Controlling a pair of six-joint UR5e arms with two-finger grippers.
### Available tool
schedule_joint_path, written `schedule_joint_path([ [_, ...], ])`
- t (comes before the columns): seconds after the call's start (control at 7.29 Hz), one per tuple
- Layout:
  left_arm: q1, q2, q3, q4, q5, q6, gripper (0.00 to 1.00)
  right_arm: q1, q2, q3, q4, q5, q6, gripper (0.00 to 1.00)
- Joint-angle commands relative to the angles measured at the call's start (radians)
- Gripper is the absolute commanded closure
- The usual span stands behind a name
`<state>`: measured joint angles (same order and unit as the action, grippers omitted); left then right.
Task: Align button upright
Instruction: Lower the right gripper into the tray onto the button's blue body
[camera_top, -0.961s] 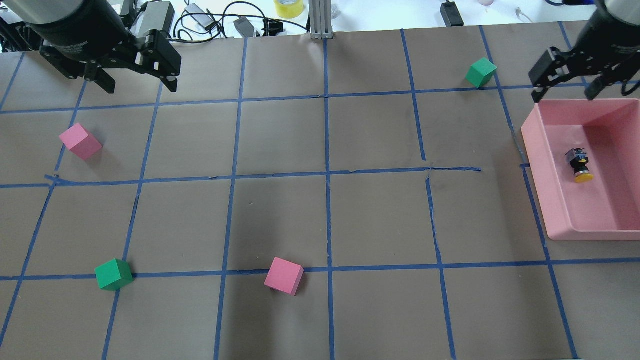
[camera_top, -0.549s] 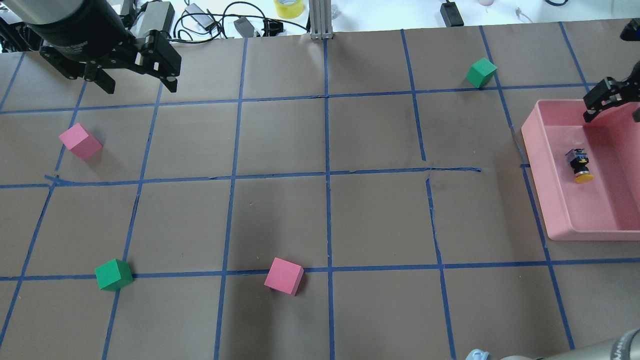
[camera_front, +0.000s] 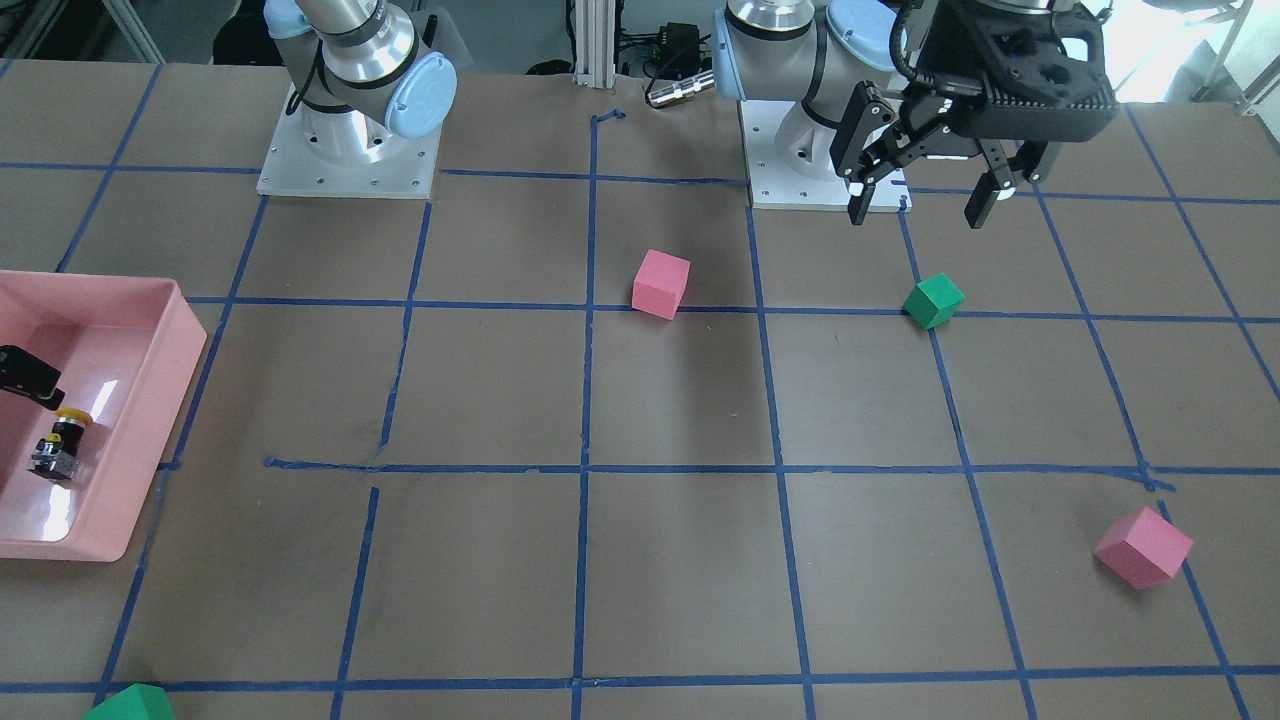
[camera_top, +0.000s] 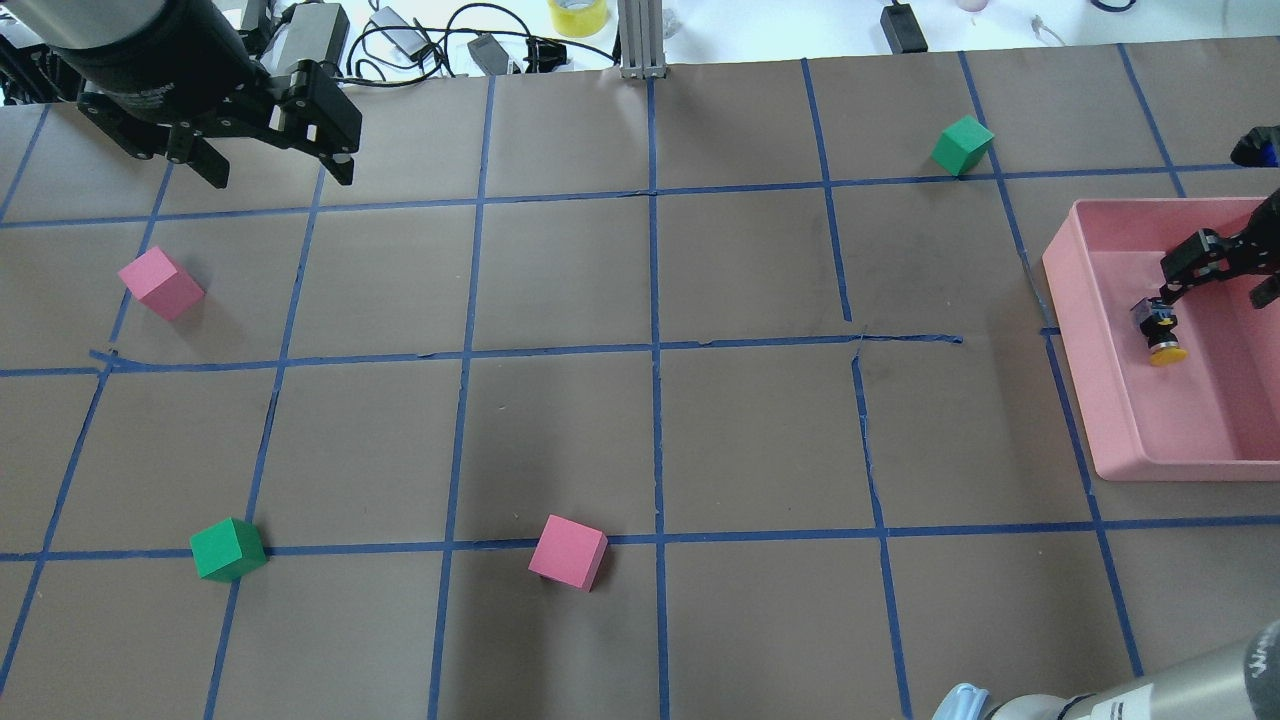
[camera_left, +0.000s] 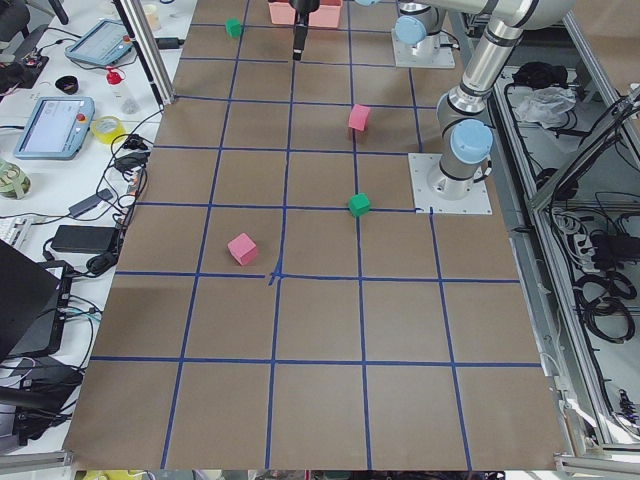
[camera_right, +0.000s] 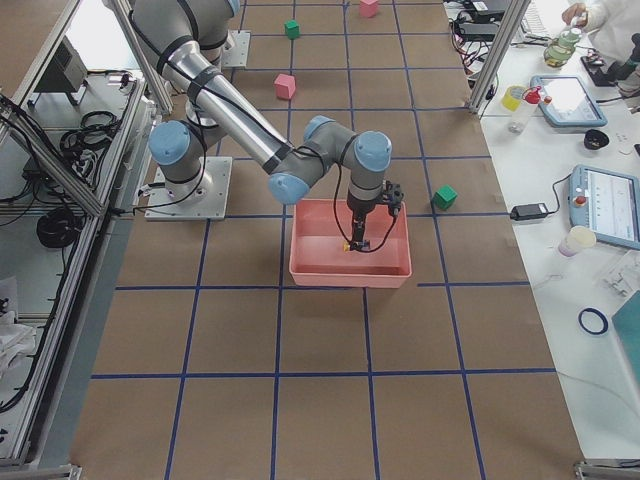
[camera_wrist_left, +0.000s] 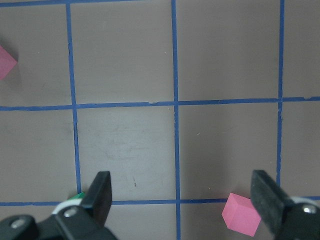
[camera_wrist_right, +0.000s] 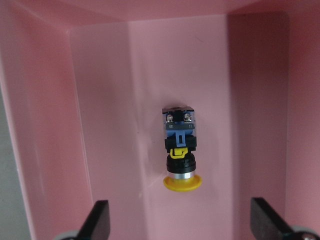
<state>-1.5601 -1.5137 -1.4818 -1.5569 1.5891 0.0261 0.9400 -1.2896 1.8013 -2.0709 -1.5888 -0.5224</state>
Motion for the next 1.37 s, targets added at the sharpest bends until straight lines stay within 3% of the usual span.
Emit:
schedule_joint_path([
  [0.0,0.000,0.001,0.000,0.000,0.002,0.000,0.00,-0.006,0.001,0.027,-0.023,-0.003,-0.002,0.00],
  [0.41,0.000,0.001,0.000,0.000,0.002,0.000,0.00,-0.007,0.012,0.030,-0.054,0.000,-0.005,0.00],
  [1.24,0.000,0.001,0.000,-0.002,0.002,0.000,0.00,-0.007,0.151,-0.003,-0.181,0.021,0.009,0.00],
])
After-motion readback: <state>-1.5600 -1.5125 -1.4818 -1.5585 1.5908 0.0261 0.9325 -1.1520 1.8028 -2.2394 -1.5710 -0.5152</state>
